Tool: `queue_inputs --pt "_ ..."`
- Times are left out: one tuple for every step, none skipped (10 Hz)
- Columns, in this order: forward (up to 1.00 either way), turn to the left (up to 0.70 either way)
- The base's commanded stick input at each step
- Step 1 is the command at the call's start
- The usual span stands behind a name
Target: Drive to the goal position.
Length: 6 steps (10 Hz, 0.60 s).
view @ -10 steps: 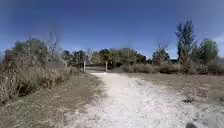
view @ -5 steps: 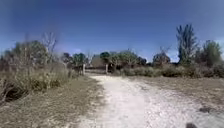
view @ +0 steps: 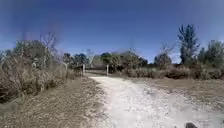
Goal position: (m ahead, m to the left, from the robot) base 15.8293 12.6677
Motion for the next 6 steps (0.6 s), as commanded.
queue_inputs --pt "0.70 0.00" --pt "0.70 0.00" --pt "0.70 0.00" --pt "0.70 0.00" --pt "0.70 0.00" --pt "0.70 0.00"
